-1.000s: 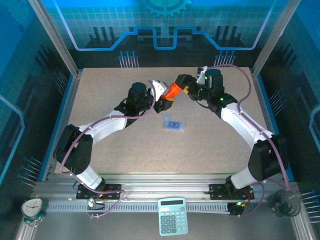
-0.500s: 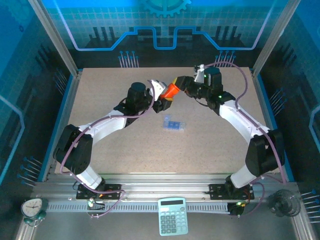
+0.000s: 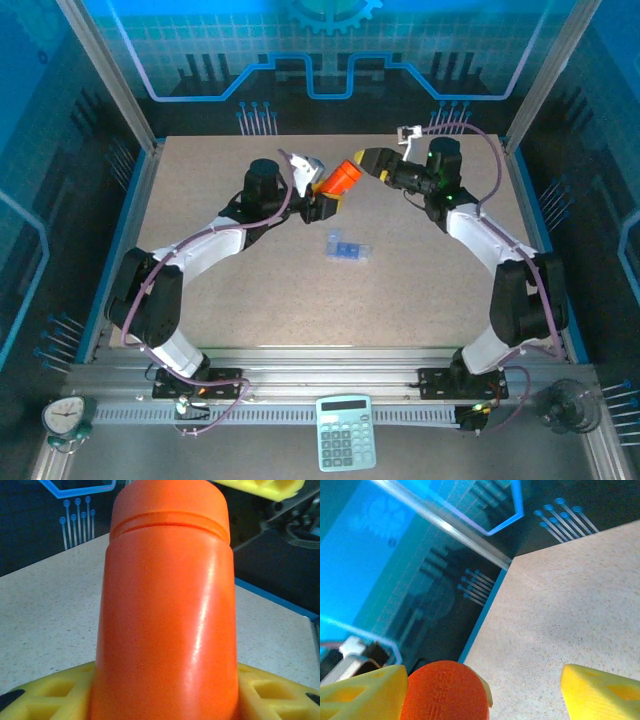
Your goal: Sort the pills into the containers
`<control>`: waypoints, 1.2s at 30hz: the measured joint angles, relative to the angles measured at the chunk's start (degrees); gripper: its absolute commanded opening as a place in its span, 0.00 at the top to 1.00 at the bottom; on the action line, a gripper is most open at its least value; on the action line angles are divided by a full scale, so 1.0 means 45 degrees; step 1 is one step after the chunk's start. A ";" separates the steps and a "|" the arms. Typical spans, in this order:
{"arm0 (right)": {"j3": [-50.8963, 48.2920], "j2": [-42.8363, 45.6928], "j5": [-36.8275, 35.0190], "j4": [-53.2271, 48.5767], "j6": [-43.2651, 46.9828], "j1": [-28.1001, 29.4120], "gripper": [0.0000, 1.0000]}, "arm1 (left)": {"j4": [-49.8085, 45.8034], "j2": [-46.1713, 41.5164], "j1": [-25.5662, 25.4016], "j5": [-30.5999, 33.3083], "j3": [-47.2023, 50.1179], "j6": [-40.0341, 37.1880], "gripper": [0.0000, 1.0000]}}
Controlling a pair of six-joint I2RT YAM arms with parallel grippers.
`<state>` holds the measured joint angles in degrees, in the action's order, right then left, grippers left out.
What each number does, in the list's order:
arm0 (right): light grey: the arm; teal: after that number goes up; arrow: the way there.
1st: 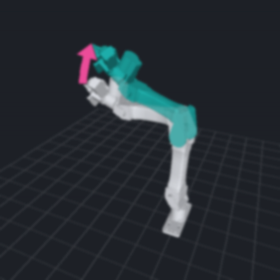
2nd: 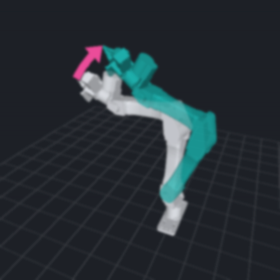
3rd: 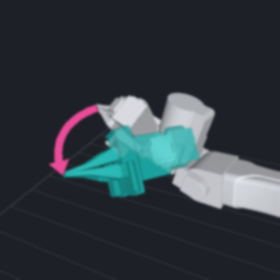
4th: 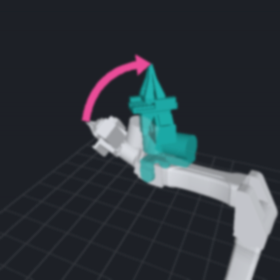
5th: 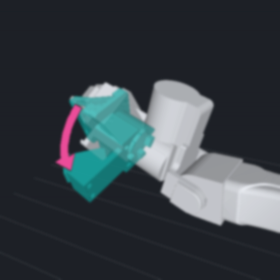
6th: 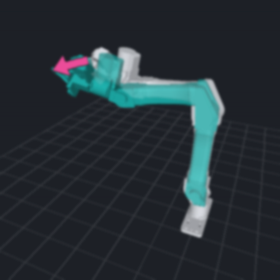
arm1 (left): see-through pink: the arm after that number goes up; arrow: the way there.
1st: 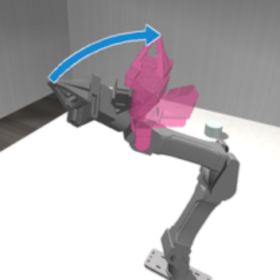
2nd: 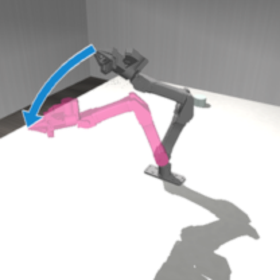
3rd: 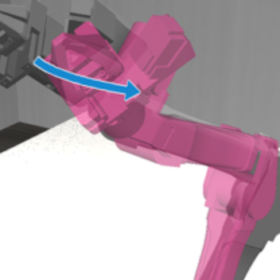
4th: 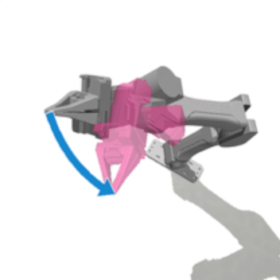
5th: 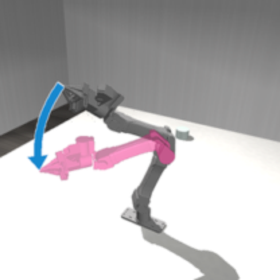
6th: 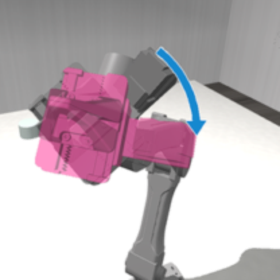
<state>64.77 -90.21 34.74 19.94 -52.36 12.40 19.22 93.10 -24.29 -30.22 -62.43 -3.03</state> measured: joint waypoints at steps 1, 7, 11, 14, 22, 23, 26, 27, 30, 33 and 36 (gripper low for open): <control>-0.0199 0.0223 -0.0452 -0.0068 -0.0447 0.0019 0.19 | -0.0083 -0.0005 -0.0039 0.0301 0.0000 -0.0146 1.00; -0.0374 0.1379 -0.2919 -0.1501 -0.1773 0.0350 0.19 | -0.0627 -0.0005 -0.0500 0.1982 0.0000 -0.1360 1.00; -0.0073 0.1418 -0.3521 -0.2409 -0.1938 0.0593 0.19 | -0.0763 -0.0005 -0.0719 0.2521 0.0000 -0.1846 1.00; 0.0199 0.1258 -0.3696 -0.2885 -0.2001 0.0787 0.19 | -0.0845 -0.0005 -0.0811 0.2783 0.0000 -0.2127 1.00; 0.1137 0.0408 -0.3740 -0.3672 -0.1977 0.1579 0.20 | -0.0971 -0.0005 -0.1044 0.3075 -0.0005 -0.2574 1.00; 0.1195 0.0330 -0.3735 -0.3721 -0.1972 0.1642 0.20 | -0.0991 -0.0005 -0.1049 0.3104 -0.0005 -0.2623 1.00; 0.1321 0.0175 -0.3730 -0.3891 -0.1923 0.1787 0.25 | -0.1044 -0.0005 -0.1069 0.3109 -0.0005 -0.2701 1.00; 0.1321 0.0151 -0.3730 -0.3910 -0.1880 0.1821 0.28 | -0.1073 -0.0005 -0.1069 0.3109 -0.0005 -0.2705 1.00; 0.1321 0.0136 -0.3759 -0.4036 -0.1807 0.1841 0.37 | -0.1069 -0.0005 -0.1069 0.3118 -0.0005 -0.2705 1.00; 0.1321 0.0126 -0.3876 -0.4197 -0.1744 0.1836 0.48 | -0.1010 -0.0005 -0.1069 0.3147 -0.0005 -0.2701 1.00; 0.1321 0.0083 -0.3818 -0.4216 -0.1583 0.1817 0.52 | -0.1010 -0.0005 -0.1069 0.3162 -0.0010 -0.2696 1.00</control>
<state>70.72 -89.84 17.56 0.97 -59.48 20.58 14.68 93.08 -29.10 -15.99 -62.48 -15.16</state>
